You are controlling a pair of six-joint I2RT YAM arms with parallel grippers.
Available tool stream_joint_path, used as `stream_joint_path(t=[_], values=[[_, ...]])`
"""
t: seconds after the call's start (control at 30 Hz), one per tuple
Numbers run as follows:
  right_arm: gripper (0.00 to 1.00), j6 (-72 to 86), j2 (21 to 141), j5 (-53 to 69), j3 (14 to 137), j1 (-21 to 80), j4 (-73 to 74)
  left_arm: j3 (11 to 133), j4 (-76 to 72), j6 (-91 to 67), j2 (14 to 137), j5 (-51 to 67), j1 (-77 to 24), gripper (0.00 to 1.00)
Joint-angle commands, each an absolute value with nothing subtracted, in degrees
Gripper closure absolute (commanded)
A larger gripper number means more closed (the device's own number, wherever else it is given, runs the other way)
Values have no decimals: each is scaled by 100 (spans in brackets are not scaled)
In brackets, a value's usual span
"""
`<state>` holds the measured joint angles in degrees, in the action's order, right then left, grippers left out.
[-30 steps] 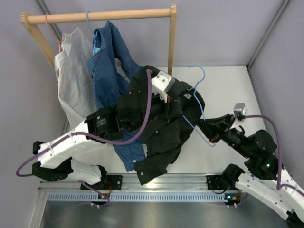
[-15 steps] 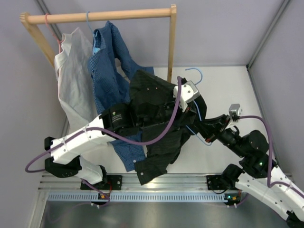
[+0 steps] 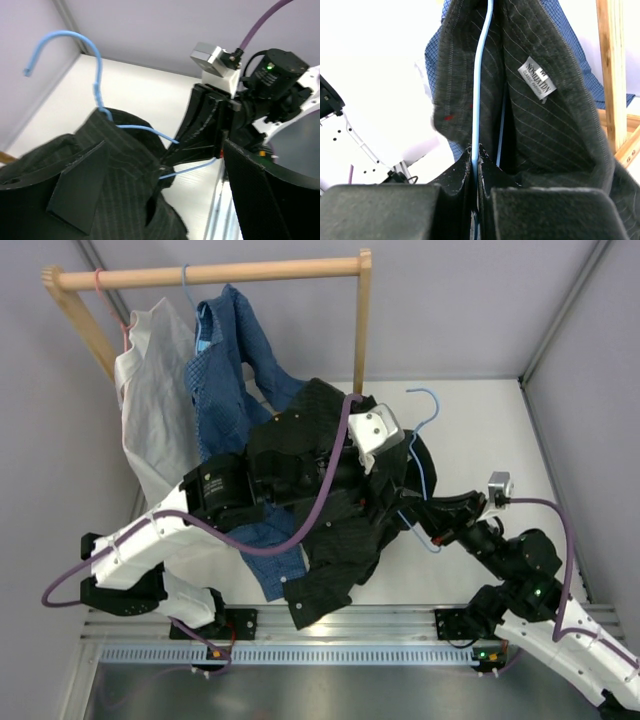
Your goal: Place the shirt on the hanger
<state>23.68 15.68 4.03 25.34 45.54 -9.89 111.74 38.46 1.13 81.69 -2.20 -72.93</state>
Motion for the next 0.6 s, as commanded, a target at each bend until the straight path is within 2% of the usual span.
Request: stream_joint_path(t=[0.0,0.1,0.2,0.23,0.3,0.53,0.57], values=[[100,2452,1328,360,2566,4562,-1943,11443,3858,1009,7981,-709,-7313,2],[100,2417,1196,466,2540,4562,-1828,11426,3718,1721,8024,-1020,-7120,2],[100,2347,1064,632,2522,4562,-1618,11618,3787,1784,8278,601,-6024,6],[100,2312,1029,694,2522,4562,-1548,11680,3823,1793,8340,1459,-5533,6],[100,2250,976,878,2540,4562,-1302,11681,3867,2056,8454,2054,-5257,2],[100,2022,949,1450,2663,4570,-941,12375,4797,2320,9052,4128,-4940,2],[100,1995,932,1529,2689,4562,-923,12349,4877,2381,9061,4723,-4879,3]])
